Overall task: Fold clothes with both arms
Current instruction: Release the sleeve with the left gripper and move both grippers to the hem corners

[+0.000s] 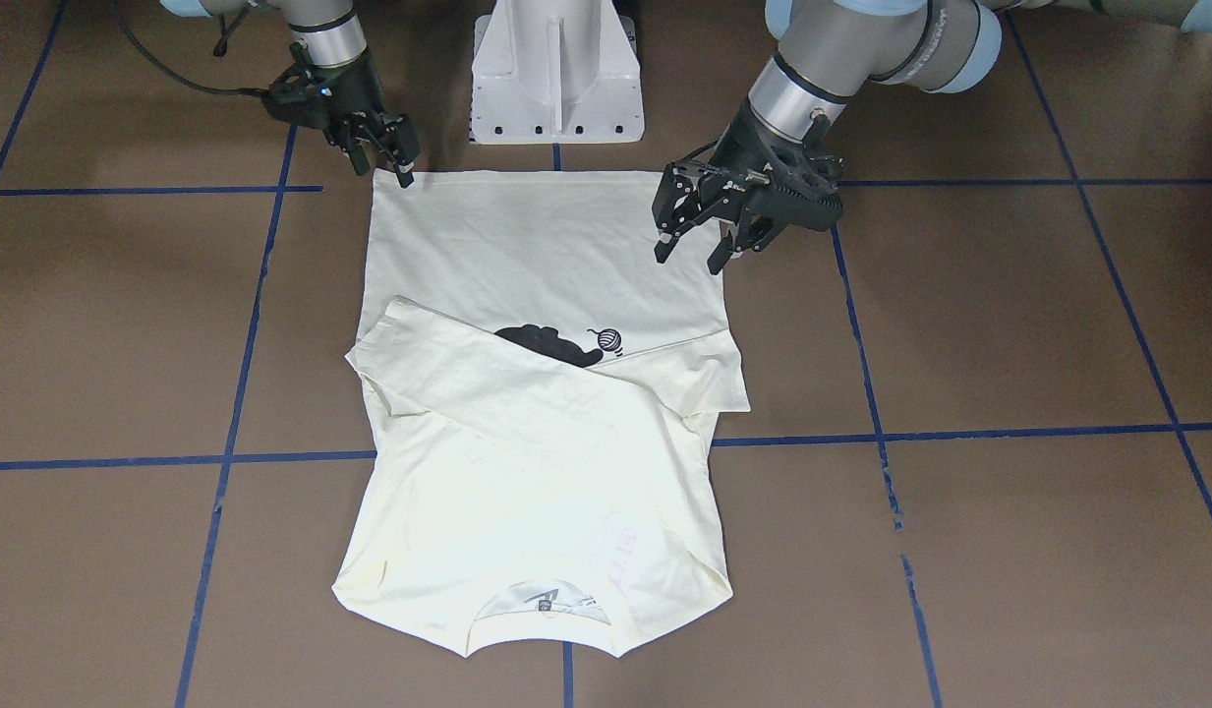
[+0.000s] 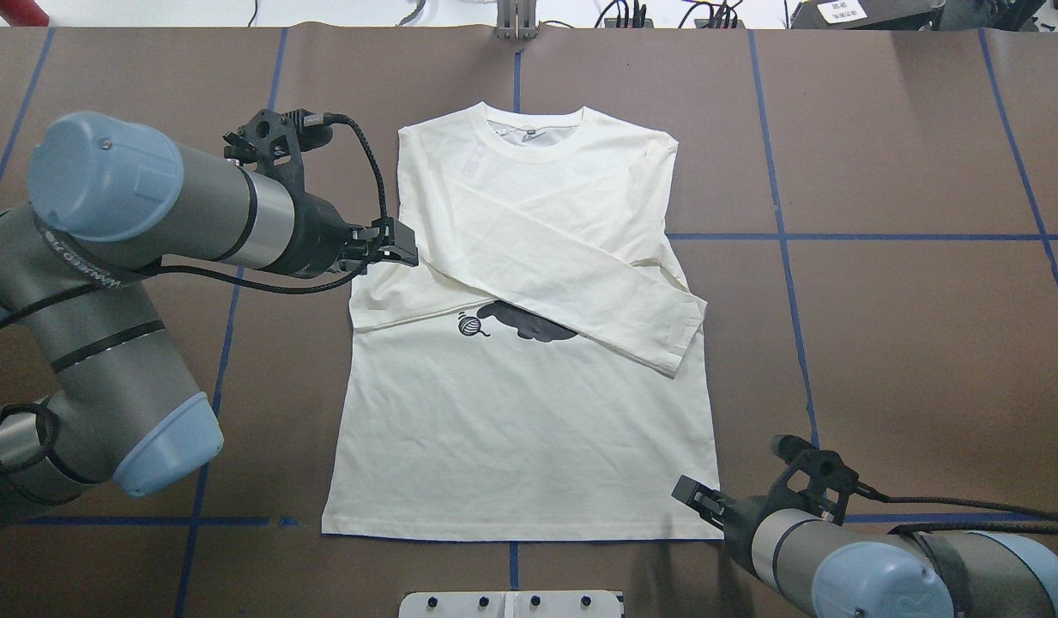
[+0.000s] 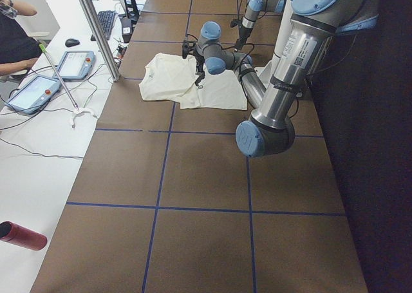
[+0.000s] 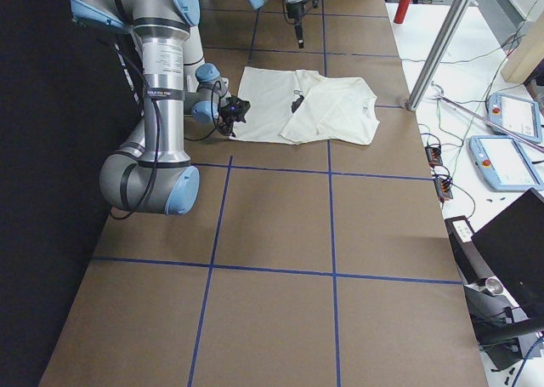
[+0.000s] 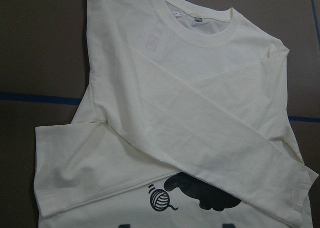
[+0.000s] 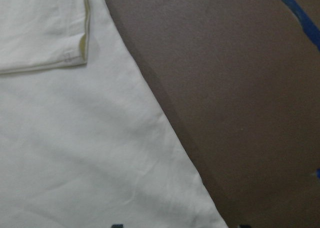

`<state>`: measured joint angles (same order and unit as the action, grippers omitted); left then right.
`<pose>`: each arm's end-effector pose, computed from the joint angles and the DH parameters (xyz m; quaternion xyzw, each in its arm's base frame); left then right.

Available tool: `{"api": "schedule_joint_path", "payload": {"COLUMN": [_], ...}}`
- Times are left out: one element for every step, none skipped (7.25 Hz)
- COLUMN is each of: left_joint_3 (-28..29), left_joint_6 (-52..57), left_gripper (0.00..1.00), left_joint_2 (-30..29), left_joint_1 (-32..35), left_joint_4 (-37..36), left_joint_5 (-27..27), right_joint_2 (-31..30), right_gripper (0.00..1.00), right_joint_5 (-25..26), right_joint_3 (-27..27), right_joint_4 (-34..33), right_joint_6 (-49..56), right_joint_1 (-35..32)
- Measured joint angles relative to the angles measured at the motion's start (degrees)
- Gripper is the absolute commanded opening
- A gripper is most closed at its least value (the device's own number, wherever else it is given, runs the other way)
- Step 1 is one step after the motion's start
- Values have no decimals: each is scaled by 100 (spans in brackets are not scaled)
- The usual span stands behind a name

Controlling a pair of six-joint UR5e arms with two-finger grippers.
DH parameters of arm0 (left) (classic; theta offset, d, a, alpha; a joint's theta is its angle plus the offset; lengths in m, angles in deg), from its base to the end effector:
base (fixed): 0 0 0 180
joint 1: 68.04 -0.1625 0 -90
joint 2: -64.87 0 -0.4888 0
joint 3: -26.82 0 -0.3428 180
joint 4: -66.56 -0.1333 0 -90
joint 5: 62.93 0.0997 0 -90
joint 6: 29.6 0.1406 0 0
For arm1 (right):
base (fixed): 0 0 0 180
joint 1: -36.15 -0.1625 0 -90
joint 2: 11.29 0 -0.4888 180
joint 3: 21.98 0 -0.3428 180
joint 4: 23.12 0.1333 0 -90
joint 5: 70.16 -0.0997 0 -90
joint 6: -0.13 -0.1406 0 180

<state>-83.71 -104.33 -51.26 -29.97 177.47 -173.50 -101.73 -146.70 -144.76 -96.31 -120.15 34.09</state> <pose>0.4287 -0.4424 0.3101 0.1130 0.5555 -0.0643 0.8213 -0.4483 -0.1823 0.4819 0.0027 -0.4265 0.2983 0.8538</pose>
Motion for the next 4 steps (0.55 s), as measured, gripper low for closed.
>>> {"api": "schedule_joint_path", "payload": {"left_joint_3": [6, 8, 9, 17], "left_joint_6": [1, 0, -3, -9], "left_gripper": [72, 72, 73, 73], "left_joint_2": [5, 6, 6, 4], "left_joint_1": [0, 0, -1, -4], "left_joint_4": [5, 8, 9, 12], "left_joint_5": [1, 1, 1, 1], "right_joint_2": [4, 11, 16, 17], "right_gripper": [70, 59, 53, 50], "right_joint_5": [29, 36, 34, 21], "right_joint_3": [22, 62, 99, 141], "right_joint_4": [-149, -223, -252, -264], "right_joint_6": [-230, -330, -366, -377], "right_joint_1": [108, 166, 187, 192]}}
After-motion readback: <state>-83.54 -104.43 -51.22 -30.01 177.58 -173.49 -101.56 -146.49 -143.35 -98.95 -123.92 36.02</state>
